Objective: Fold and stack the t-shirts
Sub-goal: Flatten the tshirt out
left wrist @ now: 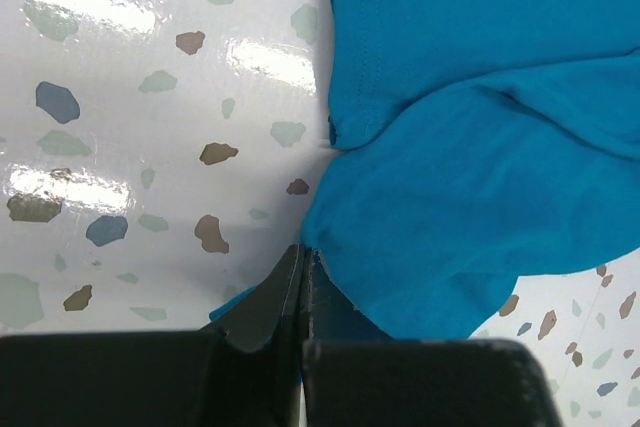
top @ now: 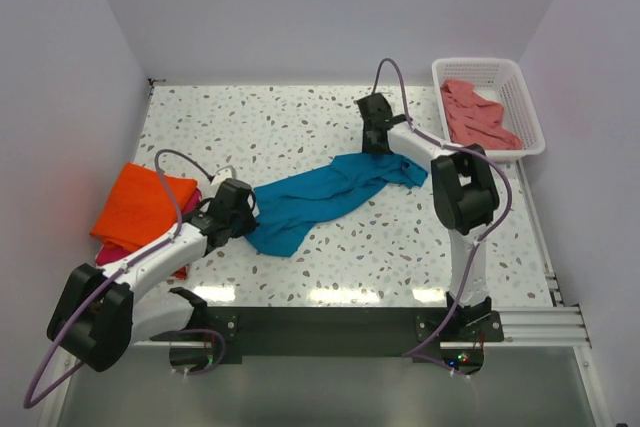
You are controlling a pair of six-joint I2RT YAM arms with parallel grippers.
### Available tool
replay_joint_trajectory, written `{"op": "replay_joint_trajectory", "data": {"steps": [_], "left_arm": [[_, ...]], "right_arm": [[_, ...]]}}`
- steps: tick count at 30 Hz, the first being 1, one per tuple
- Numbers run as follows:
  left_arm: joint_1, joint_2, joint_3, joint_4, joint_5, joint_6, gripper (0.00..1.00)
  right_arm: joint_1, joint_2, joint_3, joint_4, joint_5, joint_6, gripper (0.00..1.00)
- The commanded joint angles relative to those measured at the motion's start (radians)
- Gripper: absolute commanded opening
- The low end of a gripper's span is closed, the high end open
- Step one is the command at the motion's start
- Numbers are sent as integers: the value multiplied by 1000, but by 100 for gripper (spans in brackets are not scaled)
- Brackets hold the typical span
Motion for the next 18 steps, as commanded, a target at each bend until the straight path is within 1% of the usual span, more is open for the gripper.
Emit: {"op": "replay_joint_trajectory", "data": {"steps": [1,2,4,5,7,8,11,14,18], "left_arm": [[0,-22,57,-30,-9,27,0],[0,-24,62,-36,-12,30,0],[3,-35,76,-52,-17,31,0],[5,-39,79,-56,-20,36,0],[14,-47,97,-72,-21,44,0],[17,-49,105,-81,-24,48,0],[31,-62,134,-107,-32,63,0],[57,-82,163,-124,-31,85,0],[120,-93,240,-162,-29,125,0]], "right_arm": [[-1,16,44,-25,48,-12,40],[-1,21,45,-25,51,-13,34],[0,25,48,-27,55,-10,28],[-1,26,50,-32,63,-10,22],[-8,21,50,-38,63,-9,15],[-11,7,48,-41,65,-4,8],[-26,-31,28,-36,59,0,0],[-40,-106,13,-53,65,-4,0],[-67,-229,-18,-59,52,-4,0]]}}
